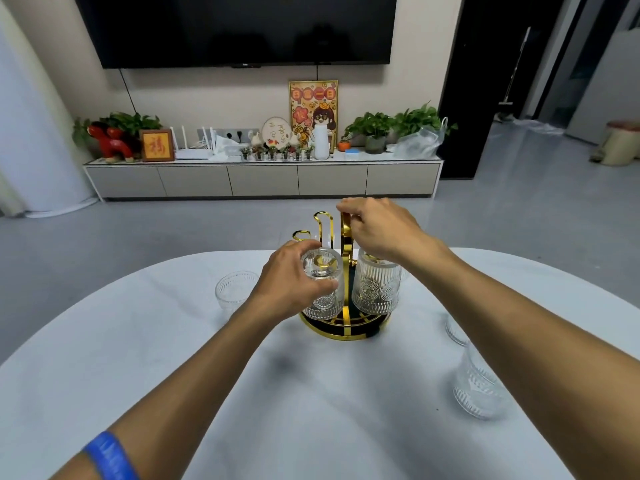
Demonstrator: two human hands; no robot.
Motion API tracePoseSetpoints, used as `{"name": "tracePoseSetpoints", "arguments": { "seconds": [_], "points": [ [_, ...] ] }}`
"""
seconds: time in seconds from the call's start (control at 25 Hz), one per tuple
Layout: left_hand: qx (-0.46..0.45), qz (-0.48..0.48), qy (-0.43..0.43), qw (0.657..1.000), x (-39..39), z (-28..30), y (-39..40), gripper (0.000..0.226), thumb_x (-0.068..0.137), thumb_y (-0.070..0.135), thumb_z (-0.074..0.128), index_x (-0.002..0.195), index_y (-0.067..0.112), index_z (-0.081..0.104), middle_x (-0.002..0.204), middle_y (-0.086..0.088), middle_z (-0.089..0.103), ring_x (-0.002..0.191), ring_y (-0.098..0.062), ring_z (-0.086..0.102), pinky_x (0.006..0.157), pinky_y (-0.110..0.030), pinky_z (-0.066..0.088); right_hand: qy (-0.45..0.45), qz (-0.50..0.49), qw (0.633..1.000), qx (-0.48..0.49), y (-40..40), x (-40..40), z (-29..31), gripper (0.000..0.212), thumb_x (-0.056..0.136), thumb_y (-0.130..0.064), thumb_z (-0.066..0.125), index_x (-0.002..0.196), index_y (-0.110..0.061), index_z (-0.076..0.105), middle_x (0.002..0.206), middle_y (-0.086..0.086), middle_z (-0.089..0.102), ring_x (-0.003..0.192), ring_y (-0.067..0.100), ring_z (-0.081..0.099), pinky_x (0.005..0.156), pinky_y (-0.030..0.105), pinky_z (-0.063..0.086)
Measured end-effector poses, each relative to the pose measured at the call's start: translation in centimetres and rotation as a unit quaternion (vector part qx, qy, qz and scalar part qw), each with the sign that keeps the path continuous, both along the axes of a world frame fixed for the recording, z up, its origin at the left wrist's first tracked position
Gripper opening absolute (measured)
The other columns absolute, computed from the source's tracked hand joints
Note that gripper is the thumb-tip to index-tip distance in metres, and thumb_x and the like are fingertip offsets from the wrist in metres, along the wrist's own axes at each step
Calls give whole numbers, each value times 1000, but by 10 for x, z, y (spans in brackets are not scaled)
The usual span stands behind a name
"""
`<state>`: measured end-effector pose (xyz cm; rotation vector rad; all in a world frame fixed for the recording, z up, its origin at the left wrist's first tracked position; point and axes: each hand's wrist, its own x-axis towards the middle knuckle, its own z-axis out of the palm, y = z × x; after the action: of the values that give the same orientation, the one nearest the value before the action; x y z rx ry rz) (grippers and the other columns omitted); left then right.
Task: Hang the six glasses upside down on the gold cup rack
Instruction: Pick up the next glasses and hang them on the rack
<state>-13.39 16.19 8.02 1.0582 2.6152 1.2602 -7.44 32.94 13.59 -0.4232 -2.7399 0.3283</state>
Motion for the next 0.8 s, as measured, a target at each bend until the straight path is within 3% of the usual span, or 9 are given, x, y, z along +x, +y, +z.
{"name": "tracePoseSetpoints", "arguments": {
  "seconds": [0.08, 0.24, 0.36, 0.44, 0.52, 0.6, 0.68, 0.8],
  "points": [
    [4, 4, -5, 1000, 0, -5, -1, 78, 68, 39, 83, 137, 22, 51, 138, -4, 54, 120, -24, 53, 97, -40, 48, 0, 3, 1000, -6, -3, 1, -4, 41, 90, -14, 38, 125, -24, 59, 134, 7, 63, 120, 37, 53, 96, 55, 47],
    [-16, -1, 2, 1000, 8, -6, -4, 83, 73, 41, 79, 145, 23, 41, 145, -3, 48, 131, -23, 45, 96, -32, 39, -15, 22, 999, -31, -7, 6, -10, 49, 100, -19, 38, 148, -25, 39, 160, -3, 31, 141, 32, 33, 111, 54, 31],
    [61, 14, -28, 998, 21, -20, -36, 80, 73, 40, 79, 142, 28, 41, 143, 5, 48, 129, -14, 44, 100, -30, 39, 147, 49, 985, -70, -46, 19, -13, 44, 99, -21, 42, 143, -18, 49, 154, 2, 43, 139, 26, 37, 111, 39, 27],
    [166, 103, -71, 978, 26, -40, -69, 49, 80, 28, 73, 126, 33, 55, 124, 10, 60, 115, -11, 55, 88, -24, 46, 262, 84, 955, -114, -92, 35, -28, 39, 93, -19, 49, 131, -13, 60, 141, 4, 57, 131, 20, 46, 106, 28, 30],
    [256, 251, -214, 909, 20, -54, -100, 28, 87, 19, 63, 113, 30, 62, 111, 5, 65, 107, -19, 61, 80, -26, 50, 277, 118, 939, -163, -140, 47, -56, 38, 89, -17, 54, 126, -14, 61, 133, 1, 62, 124, 16, 52, 103, 26, 39],
    [319, 339, -367, 805, 3, -61, -126, 25, 93, 21, 55, 117, 18, 61, 117, -5, 65, 103, -24, 61, 85, -36, 52, 225, 123, 940, -224, -176, 44, -86, 44, 87, -18, 59, 131, -16, 56, 135, 0, 60, 120, 18, 54, 99, 34, 46],
    [355, 336, -445, 750, -14, -60, -141, 27, 96, 28, 53, 118, 13, 57, 121, -10, 63, 105, -26, 60, 90, -40, 50, 160, 103, 951, -245, -192, 24, -106, 59, 87, -23, 63, 142, -17, 44, 148, 1, 49, 129, 21, 47, 105, 32, 39],
    [396, 290, -514, 704, -25, -63, -148, 39, 99, 35, 48, 128, 10, 51, 130, -15, 58, 112, -30, 55, 95, -41, 44, 62, 47, 977, -198, -189, -27, -121, 82, 86, -35, 63, 153, -19, 20, 165, 5, 15, 145, 26, 23, 112, 35, 24]
  ]
}}
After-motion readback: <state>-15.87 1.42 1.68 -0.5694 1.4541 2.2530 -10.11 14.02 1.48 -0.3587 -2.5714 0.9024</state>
